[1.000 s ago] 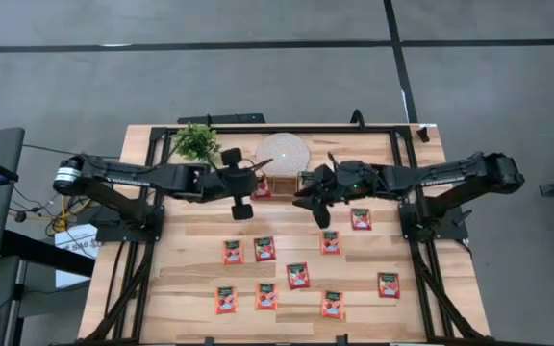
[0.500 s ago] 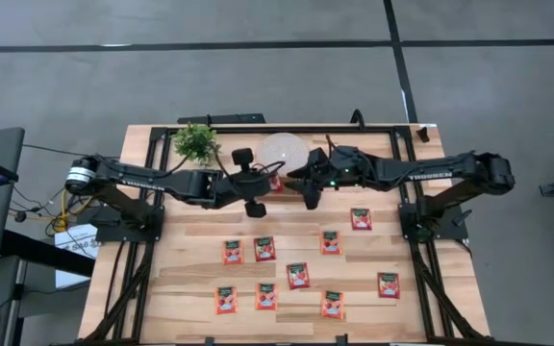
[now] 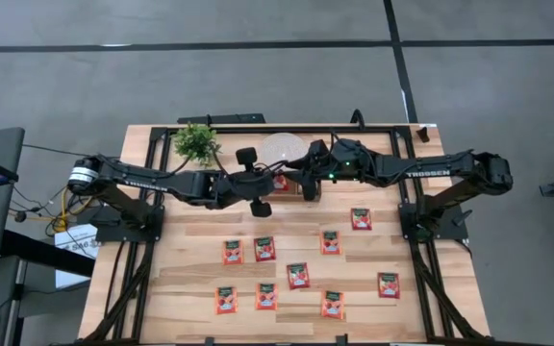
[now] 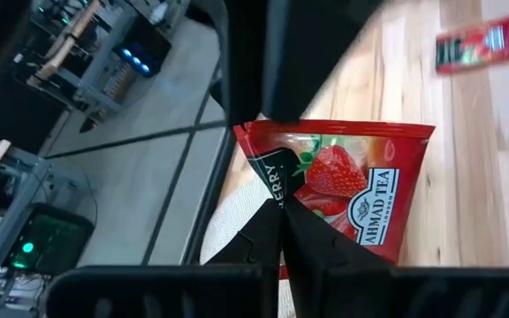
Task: Pick & Place Tea
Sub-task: Put the red tea bag into the middle section of the wooden organizer
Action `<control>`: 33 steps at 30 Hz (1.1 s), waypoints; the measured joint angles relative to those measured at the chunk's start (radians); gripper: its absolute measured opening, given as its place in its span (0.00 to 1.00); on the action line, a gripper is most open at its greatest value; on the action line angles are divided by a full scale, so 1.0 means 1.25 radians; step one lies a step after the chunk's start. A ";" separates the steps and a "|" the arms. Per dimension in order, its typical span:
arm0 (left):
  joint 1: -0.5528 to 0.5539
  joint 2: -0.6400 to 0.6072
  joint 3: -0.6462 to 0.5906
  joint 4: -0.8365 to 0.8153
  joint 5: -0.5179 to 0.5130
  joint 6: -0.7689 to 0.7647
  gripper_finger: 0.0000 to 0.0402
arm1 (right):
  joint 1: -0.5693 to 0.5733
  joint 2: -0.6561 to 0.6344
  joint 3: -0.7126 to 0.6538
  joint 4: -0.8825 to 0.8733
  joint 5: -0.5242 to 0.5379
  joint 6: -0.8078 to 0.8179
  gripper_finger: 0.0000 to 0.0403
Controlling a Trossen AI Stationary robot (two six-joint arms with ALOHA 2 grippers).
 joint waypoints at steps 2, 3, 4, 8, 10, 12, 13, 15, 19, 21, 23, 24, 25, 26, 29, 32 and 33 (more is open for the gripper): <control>0.000 0.001 0.001 0.017 0.000 0.000 0.00 | 0.001 0.000 0.000 0.000 0.000 0.000 0.41; 0.001 0.002 0.001 0.019 0.000 0.003 0.00 | 0.001 0.000 0.000 0.001 0.000 0.000 0.41; 0.001 0.003 0.001 0.019 0.000 0.011 0.00 | 0.001 0.000 0.000 0.001 0.000 0.000 0.40; 0.000 0.003 0.001 0.037 0.000 0.023 0.00 | 0.001 0.000 0.000 0.003 0.001 0.000 0.39; 0.000 0.003 0.001 0.034 0.000 0.022 0.00 | 0.000 0.000 0.000 0.003 0.004 0.000 0.37; 0.000 0.003 0.001 0.037 0.000 0.021 0.00 | 0.000 0.000 0.000 0.003 0.008 0.000 0.35; 0.000 0.003 0.001 0.038 0.000 0.021 0.00 | 0.000 0.000 0.000 0.003 0.012 0.000 0.33; 0.000 0.003 0.001 0.038 0.002 0.019 0.00 | 0.000 0.000 0.000 0.003 0.020 0.000 0.30; 0.000 0.003 0.001 0.038 0.004 0.015 0.00 | 0.000 0.000 0.000 0.003 0.021 0.000 0.21; 0.000 0.003 0.001 0.039 0.005 0.014 0.00 | 0.001 0.000 0.000 0.003 0.020 0.000 0.15; 0.000 0.003 0.000 0.039 0.006 0.014 0.00 | 0.001 0.000 0.000 0.003 0.020 -0.003 0.09; 0.000 0.003 0.000 0.039 0.006 0.014 0.00 | 0.001 0.000 0.000 0.004 0.020 -0.005 0.05; 0.001 0.003 0.000 0.039 0.006 0.014 0.00 | 0.001 0.000 0.000 0.004 0.020 -0.008 0.03; 0.001 0.003 0.000 0.039 0.006 0.013 0.00 | 0.001 0.000 0.000 0.004 0.020 -0.012 0.02; 0.000 0.003 0.000 0.039 0.006 0.013 0.00 | 0.001 0.000 0.000 0.002 0.020 -0.006 0.02; 0.000 0.003 0.000 0.039 0.007 0.013 0.00 | 0.001 0.000 0.000 0.000 0.020 -0.006 0.00; 0.000 0.003 0.000 0.039 0.007 0.012 0.00 | 0.001 0.000 0.000 0.000 0.021 -0.005 0.01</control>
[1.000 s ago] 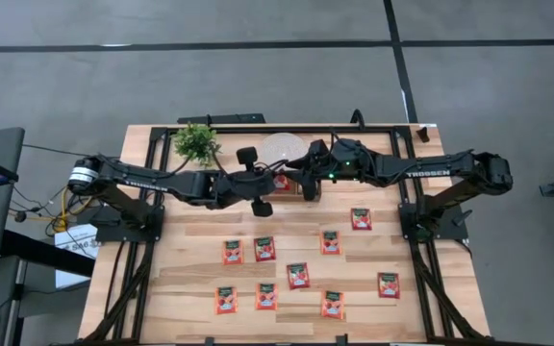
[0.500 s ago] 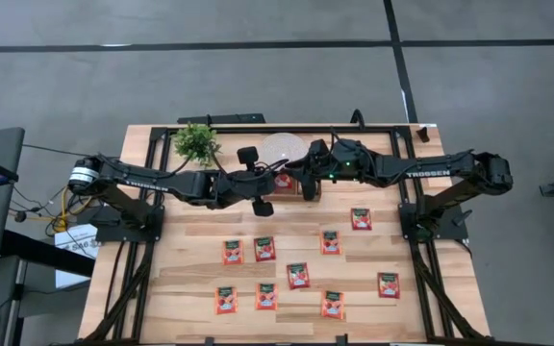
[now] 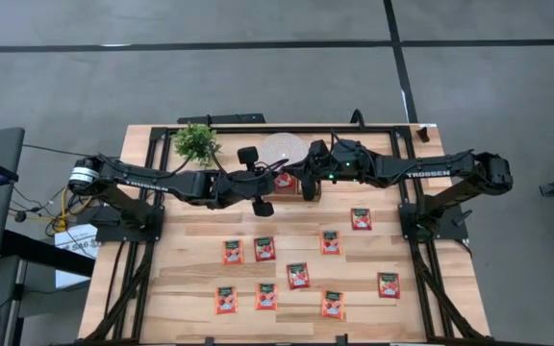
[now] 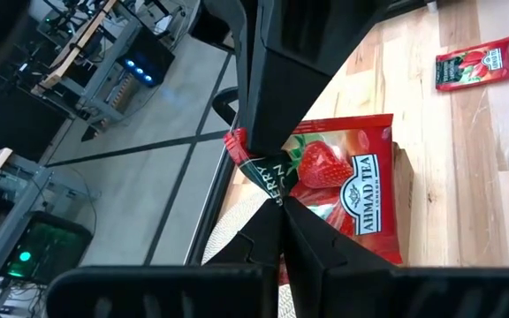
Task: Pick & Place Tea
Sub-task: Put the red tea bag into the middle section of the wooden organizer
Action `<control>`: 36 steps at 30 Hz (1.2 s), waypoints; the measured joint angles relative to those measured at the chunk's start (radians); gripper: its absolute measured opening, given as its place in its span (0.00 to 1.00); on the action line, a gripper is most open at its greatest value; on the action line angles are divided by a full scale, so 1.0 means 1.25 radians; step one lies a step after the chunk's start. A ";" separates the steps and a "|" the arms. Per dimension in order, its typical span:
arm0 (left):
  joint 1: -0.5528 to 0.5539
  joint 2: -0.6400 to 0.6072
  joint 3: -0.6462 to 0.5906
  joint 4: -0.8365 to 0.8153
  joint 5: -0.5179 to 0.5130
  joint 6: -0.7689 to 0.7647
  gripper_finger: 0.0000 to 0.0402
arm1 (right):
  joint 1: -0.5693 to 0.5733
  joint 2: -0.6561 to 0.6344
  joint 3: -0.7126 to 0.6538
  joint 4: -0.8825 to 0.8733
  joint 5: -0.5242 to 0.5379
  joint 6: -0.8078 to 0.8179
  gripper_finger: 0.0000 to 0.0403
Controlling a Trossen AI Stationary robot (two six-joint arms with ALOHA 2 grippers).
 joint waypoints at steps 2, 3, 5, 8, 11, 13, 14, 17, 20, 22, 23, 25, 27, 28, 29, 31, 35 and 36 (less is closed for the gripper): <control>0.000 0.000 0.000 0.000 0.000 -0.001 0.00 | 0.000 0.000 0.000 -0.001 0.000 0.004 0.00; 0.000 0.000 0.000 0.000 0.000 -0.002 0.00 | 0.000 0.000 0.000 -0.001 0.000 0.004 0.00; 0.000 0.000 0.000 0.000 0.000 -0.002 0.00 | 0.000 0.000 0.000 -0.001 0.000 0.006 0.00; 0.000 0.000 0.000 0.000 0.000 -0.002 0.01 | 0.000 0.000 0.000 -0.001 0.003 0.006 0.00; 0.000 0.000 0.000 0.000 0.000 -0.002 0.03 | 0.000 0.000 0.000 -0.005 0.014 0.006 0.00; 0.000 0.000 0.000 0.001 -0.001 -0.006 0.06 | 0.000 0.000 0.000 -0.006 0.024 0.005 0.00; 0.000 0.000 0.000 0.001 -0.001 -0.007 0.07 | 0.000 0.000 0.000 -0.006 0.025 0.004 0.00; 0.000 0.000 0.000 0.000 0.000 -0.021 0.13 | 0.000 0.000 0.000 -0.006 0.025 0.002 0.00; 0.000 0.000 0.000 0.000 0.000 -0.020 0.20 | -0.001 0.000 0.000 -0.006 0.025 0.001 0.00; 0.000 0.000 0.000 0.000 -0.003 -0.020 0.24 | -0.001 0.000 0.000 -0.007 0.025 0.001 0.00; -0.001 0.000 0.000 0.000 -0.006 -0.020 0.26 | -0.001 0.000 0.000 -0.007 0.025 0.001 0.00; -0.001 0.000 0.000 -0.002 -0.015 -0.020 0.29 | -0.001 0.000 0.000 -0.007 0.025 0.000 0.00; -0.001 0.000 0.000 -0.006 -0.027 -0.020 0.31 | -0.001 0.000 0.000 -0.008 0.026 0.000 0.00; -0.001 0.000 0.000 -0.009 -0.037 -0.020 0.32 | -0.001 0.000 0.000 -0.011 0.028 0.000 0.00; -0.001 0.000 0.000 -0.012 -0.045 -0.019 0.33 | -0.001 0.000 0.000 -0.016 0.033 0.000 0.00; -0.001 0.000 0.000 -0.023 -0.066 -0.009 0.34 | -0.001 0.000 0.000 -0.031 0.049 0.000 0.00; -0.009 -0.008 0.000 -0.061 -0.132 0.012 0.34 | -0.001 0.000 0.000 -0.053 0.093 -0.011 0.00; -0.011 -0.010 0.000 -0.072 -0.150 0.013 0.34 | -0.001 0.000 0.000 -0.056 0.107 -0.016 0.00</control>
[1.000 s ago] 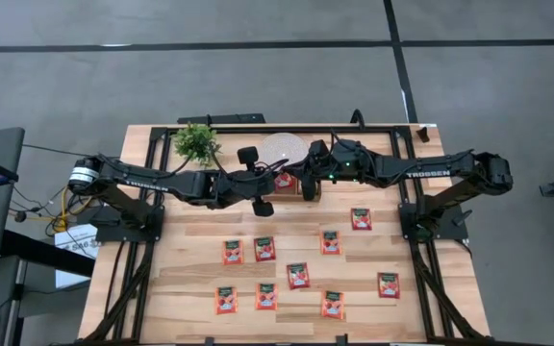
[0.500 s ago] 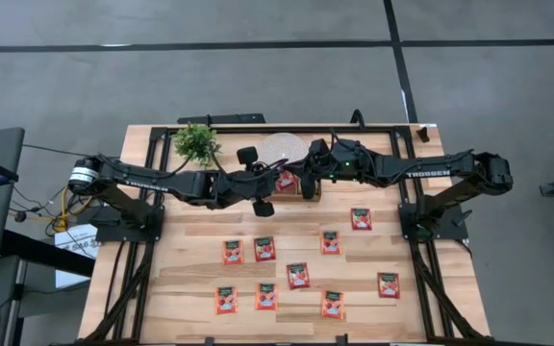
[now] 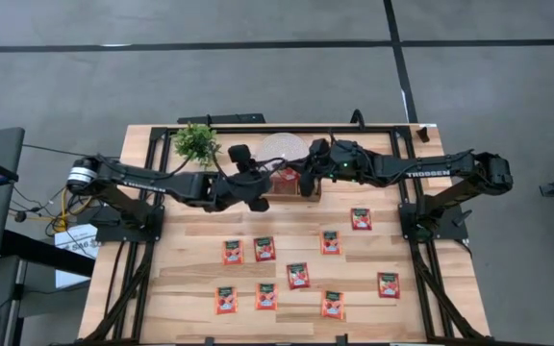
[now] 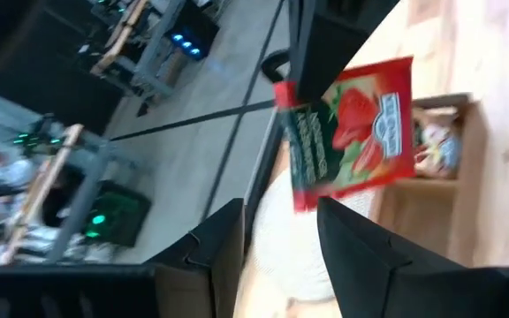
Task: Pick & Place Tea
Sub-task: Put the red tea bag into the middle section of the wooden organizer
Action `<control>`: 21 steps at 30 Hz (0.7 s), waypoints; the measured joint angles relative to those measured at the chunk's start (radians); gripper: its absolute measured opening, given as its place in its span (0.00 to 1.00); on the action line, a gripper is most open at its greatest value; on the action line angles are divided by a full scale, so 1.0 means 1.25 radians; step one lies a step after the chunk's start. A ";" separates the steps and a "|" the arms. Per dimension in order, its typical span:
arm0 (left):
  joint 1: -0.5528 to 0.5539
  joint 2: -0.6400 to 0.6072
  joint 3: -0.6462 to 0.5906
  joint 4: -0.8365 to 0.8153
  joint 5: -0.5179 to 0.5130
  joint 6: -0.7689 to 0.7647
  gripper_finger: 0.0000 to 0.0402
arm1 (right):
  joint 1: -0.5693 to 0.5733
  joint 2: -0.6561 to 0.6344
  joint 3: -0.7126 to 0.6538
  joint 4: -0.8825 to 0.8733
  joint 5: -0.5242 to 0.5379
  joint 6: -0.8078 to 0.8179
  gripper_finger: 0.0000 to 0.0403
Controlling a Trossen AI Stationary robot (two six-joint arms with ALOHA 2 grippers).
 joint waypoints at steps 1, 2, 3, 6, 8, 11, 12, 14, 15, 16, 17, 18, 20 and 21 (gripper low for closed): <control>-0.001 -0.003 0.000 -0.013 -0.014 -0.006 0.34 | 0.000 0.000 0.000 -0.002 0.013 -0.005 0.00; -0.001 -0.007 0.000 -0.039 -0.021 -0.022 0.34 | -0.001 0.000 0.000 -0.002 0.026 -0.013 0.00; 0.000 -0.010 0.000 -0.065 -0.028 -0.047 0.34 | -0.001 0.001 0.000 -0.002 0.040 -0.019 0.00; 0.003 -0.022 0.000 -0.162 -0.030 -0.144 0.34 | -0.004 0.023 -0.001 0.008 0.062 -0.020 0.00; 0.007 -0.022 0.000 -0.223 -0.029 -0.216 0.34 | -0.007 0.050 0.000 0.038 0.062 -0.019 0.00; 0.015 -0.022 0.000 -0.351 -0.025 -0.333 0.34 | -0.006 0.101 0.000 0.074 0.062 -0.008 0.00; 0.018 -0.022 0.000 -0.387 -0.014 -0.371 0.34 | -0.005 0.117 -0.001 0.080 0.062 -0.006 0.00; 0.027 -0.022 0.000 -0.469 0.012 -0.449 0.34 | -0.005 0.146 0.000 0.108 0.062 -0.001 0.00; 0.030 -0.021 0.000 -0.505 0.019 -0.486 0.34 | -0.005 0.156 -0.001 0.108 0.062 0.003 0.00; 0.032 -0.021 0.000 -0.539 0.022 -0.522 0.34 | -0.006 0.165 -0.001 0.113 0.063 0.006 0.00; 0.035 -0.021 0.000 -0.575 0.021 -0.554 0.34 | -0.007 0.176 0.000 0.126 0.067 0.008 0.00; 0.036 -0.022 0.000 -0.609 0.021 -0.585 0.34 | -0.007 0.186 0.000 0.131 0.070 0.008 0.00; 0.037 -0.025 -0.003 -0.659 0.021 -0.639 0.34 | -0.007 0.200 -0.001 0.137 0.085 0.008 0.00; 0.037 -0.027 -0.006 -0.673 0.020 -0.663 0.34 | -0.007 0.205 0.000 0.142 0.090 0.008 0.00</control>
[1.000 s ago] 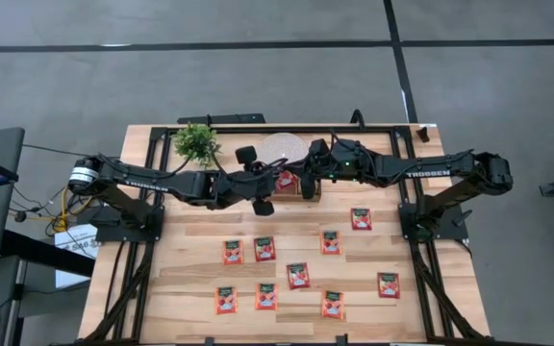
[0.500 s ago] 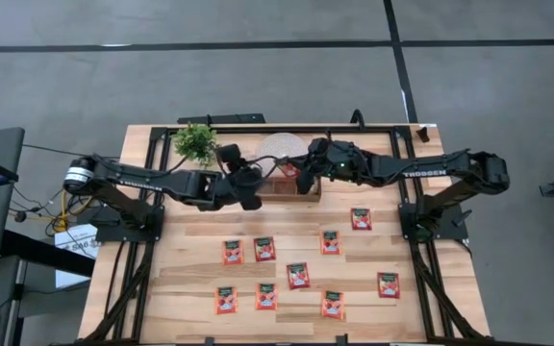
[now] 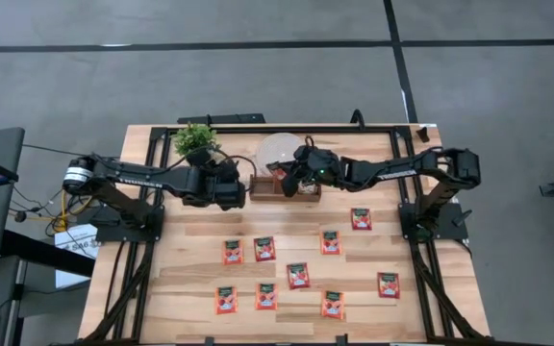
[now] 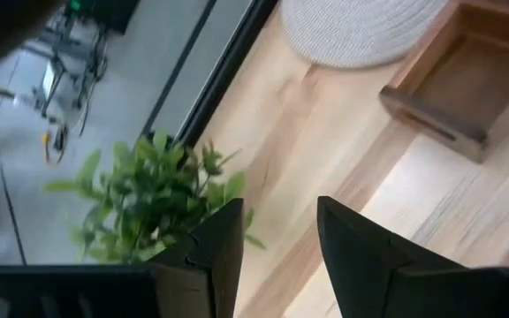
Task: Pick & Place Tea
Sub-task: Put the red tea bag into the middle section of the wooden organizer
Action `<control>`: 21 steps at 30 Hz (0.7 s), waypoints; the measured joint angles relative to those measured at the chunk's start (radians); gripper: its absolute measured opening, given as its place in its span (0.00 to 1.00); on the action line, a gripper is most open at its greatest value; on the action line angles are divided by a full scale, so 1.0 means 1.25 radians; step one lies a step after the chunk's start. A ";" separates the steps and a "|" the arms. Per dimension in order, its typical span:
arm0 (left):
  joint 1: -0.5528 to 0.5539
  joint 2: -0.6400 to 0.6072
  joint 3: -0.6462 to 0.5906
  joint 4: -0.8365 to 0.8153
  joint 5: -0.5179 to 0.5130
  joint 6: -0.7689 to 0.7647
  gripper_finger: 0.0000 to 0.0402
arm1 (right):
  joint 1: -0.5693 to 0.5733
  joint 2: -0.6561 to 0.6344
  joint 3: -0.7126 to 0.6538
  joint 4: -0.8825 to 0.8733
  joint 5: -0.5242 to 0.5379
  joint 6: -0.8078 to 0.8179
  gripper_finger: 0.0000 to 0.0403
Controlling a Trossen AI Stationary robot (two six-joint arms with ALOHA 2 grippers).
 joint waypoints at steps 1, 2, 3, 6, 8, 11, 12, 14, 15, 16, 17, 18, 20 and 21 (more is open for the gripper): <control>0.000 -0.005 -0.008 -0.012 0.000 -0.020 0.34 | 0.000 0.002 0.000 -0.002 0.008 0.000 0.00; 0.000 -0.013 -0.019 -0.021 0.002 -0.037 0.34 | 0.001 0.002 0.000 -0.010 0.019 0.000 0.00; 0.000 -0.023 -0.033 -0.026 0.001 -0.050 0.34 | 0.001 0.002 0.000 -0.013 0.031 -0.001 0.00; -0.002 -0.066 -0.084 -0.024 0.024 -0.092 0.34 | 0.001 -0.010 -0.025 0.007 0.062 -0.006 0.00; -0.004 -0.103 -0.121 -0.025 0.042 -0.120 0.34 | -0.004 -0.031 -0.064 0.075 0.065 -0.005 0.00; -0.005 -0.161 -0.164 -0.024 0.069 -0.159 0.34 | -0.006 -0.060 -0.154 0.233 0.065 0.019 0.00; -0.005 -0.176 -0.173 -0.024 0.075 -0.167 0.34 | -0.006 -0.062 -0.188 0.295 0.065 0.031 0.00; -0.006 -0.207 -0.185 -0.018 0.082 -0.175 0.34 | -0.005 -0.061 -0.254 0.428 0.056 0.056 0.00; -0.006 -0.221 -0.189 -0.012 0.083 -0.175 0.34 | -0.005 -0.056 -0.280 0.496 0.057 0.069 0.00; -0.006 -0.231 -0.190 -0.002 0.082 -0.170 0.34 | -0.003 -0.045 -0.301 0.564 0.056 0.076 0.00; -0.005 -0.240 -0.193 0.015 0.082 -0.161 0.34 | 0.001 -0.034 -0.321 0.613 0.055 0.078 0.00; -0.005 -0.247 -0.194 0.031 0.083 -0.147 0.34 | 0.004 -0.021 -0.333 0.653 0.056 0.078 0.00; -0.006 -0.257 -0.194 0.062 0.082 -0.118 0.34 | 0.010 0.010 -0.336 0.712 0.057 0.079 0.00; -0.006 -0.259 -0.194 0.080 0.084 -0.102 0.34 | 0.013 0.022 -0.334 0.722 0.057 0.086 0.00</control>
